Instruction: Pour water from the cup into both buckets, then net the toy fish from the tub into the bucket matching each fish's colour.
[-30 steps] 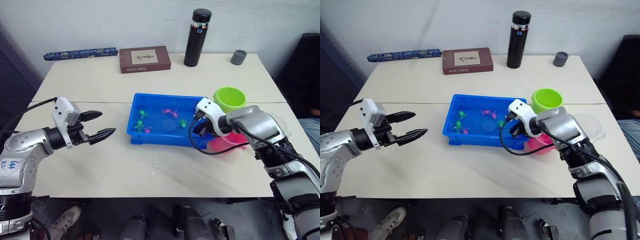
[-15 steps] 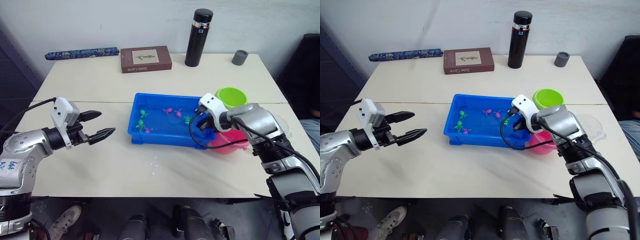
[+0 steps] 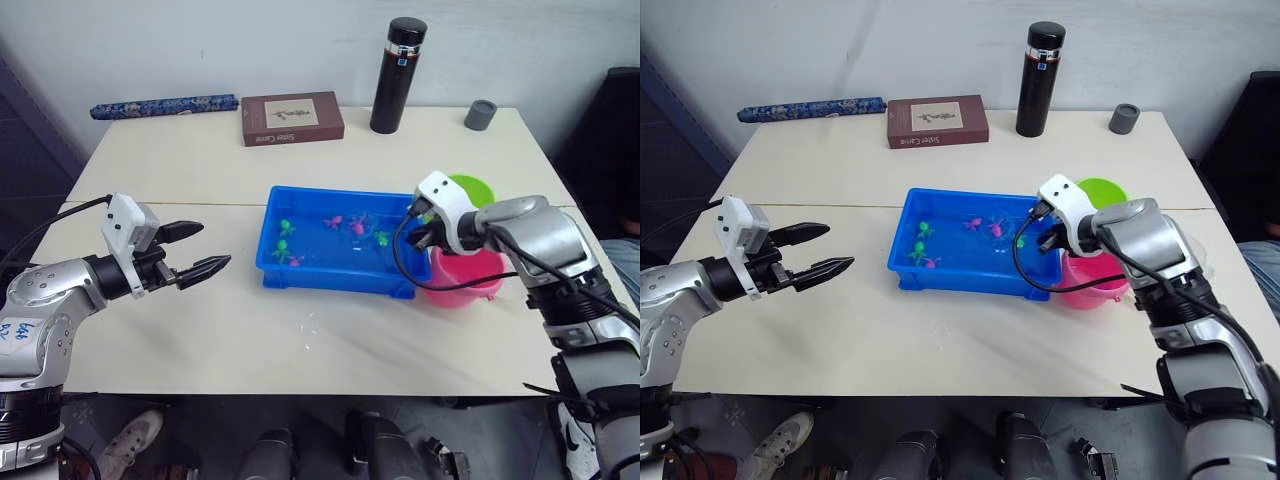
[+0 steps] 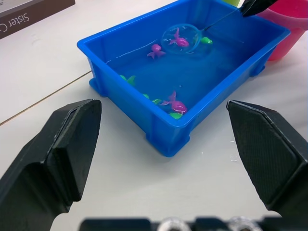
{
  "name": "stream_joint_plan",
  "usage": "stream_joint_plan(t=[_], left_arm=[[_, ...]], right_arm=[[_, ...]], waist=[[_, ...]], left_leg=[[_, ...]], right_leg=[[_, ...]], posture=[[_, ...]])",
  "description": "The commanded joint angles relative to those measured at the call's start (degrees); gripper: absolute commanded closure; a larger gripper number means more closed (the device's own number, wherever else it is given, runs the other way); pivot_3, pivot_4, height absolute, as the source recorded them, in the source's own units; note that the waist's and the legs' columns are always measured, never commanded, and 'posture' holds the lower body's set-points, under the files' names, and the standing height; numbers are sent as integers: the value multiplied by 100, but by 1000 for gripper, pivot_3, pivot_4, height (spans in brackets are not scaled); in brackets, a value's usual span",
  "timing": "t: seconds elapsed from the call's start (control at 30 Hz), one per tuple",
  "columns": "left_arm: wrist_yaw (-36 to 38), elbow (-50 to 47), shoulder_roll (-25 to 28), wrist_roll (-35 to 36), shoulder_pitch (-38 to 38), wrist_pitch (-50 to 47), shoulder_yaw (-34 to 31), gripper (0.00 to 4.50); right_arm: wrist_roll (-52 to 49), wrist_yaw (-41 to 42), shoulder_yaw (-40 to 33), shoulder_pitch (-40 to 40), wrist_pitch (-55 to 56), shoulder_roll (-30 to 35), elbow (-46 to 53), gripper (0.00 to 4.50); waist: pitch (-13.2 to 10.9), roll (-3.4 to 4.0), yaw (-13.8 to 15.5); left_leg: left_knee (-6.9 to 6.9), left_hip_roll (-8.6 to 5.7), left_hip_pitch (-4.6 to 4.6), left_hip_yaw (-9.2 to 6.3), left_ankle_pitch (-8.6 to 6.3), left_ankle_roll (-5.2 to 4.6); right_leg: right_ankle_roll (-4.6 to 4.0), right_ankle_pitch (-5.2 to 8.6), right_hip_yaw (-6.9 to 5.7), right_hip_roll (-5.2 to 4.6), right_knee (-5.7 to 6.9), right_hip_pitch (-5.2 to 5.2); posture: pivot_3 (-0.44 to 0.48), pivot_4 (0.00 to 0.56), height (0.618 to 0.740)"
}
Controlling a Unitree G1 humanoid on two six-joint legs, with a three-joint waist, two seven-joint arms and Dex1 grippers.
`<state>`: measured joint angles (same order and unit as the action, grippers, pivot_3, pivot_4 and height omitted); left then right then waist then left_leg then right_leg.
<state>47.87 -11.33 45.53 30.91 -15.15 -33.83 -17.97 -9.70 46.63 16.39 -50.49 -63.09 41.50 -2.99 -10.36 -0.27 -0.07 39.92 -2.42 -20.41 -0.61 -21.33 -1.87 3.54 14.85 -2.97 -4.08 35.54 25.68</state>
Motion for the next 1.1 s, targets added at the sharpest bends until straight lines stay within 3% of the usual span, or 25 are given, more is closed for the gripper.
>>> stream_joint_plan(t=[0.03, 0.53, 0.77, 1.0, 1.1], left_arm=[[93, -147, 111, 82, -77, 69, -72, 28], [976, 43, 224, 120, -464, 335, 282, 28], [1357, 294, 143, 39, -873, 576, 608, 28], [1529, 598, -1, -5, -1124, 902, 789, 28], [1587, 737, -28, -48, -1241, 1000, 875, 28]], right_arm=[[-187, 146, -310, 73, -165, 276, 515, 4500], [-1177, 746, -1272, 887, -63, 873, 1314, 4500], [-1625, 934, -2171, 1346, 422, 1080, 1438, 4500], [-1769, 1127, -3296, 2434, 995, 1637, 1436, 4500], [-1650, 1344, -3942, 3338, 1404, 1933, 1446, 4500]], waist=[[0, 0, 0], [0, 0, 12], [-1, 1, 23], [-1, 0, 102], [0, 1, 147]], left_leg=[[0, 0, 0, 0, 0, 0], [-2, 1, -1, -2, -1, 0], [-2, 0, -1, -2, 0, 0], [-3, 0, -1, -2, -1, -1], [-2, 1, 1, -3, -1, -1]], right_leg=[[0, 0, 0, 0, -1, 0], [0, 0, -2, -1, -7, -2], [0, 0, -3, -1, -13, -2], [1, 0, -4, -1, -14, -4], [1, 0, -4, 0, -29, -7]], posture=[[0, 150, 739], [0, 150, 739], [0, 150, 739], [0, 150, 739], [0, 150, 739]])
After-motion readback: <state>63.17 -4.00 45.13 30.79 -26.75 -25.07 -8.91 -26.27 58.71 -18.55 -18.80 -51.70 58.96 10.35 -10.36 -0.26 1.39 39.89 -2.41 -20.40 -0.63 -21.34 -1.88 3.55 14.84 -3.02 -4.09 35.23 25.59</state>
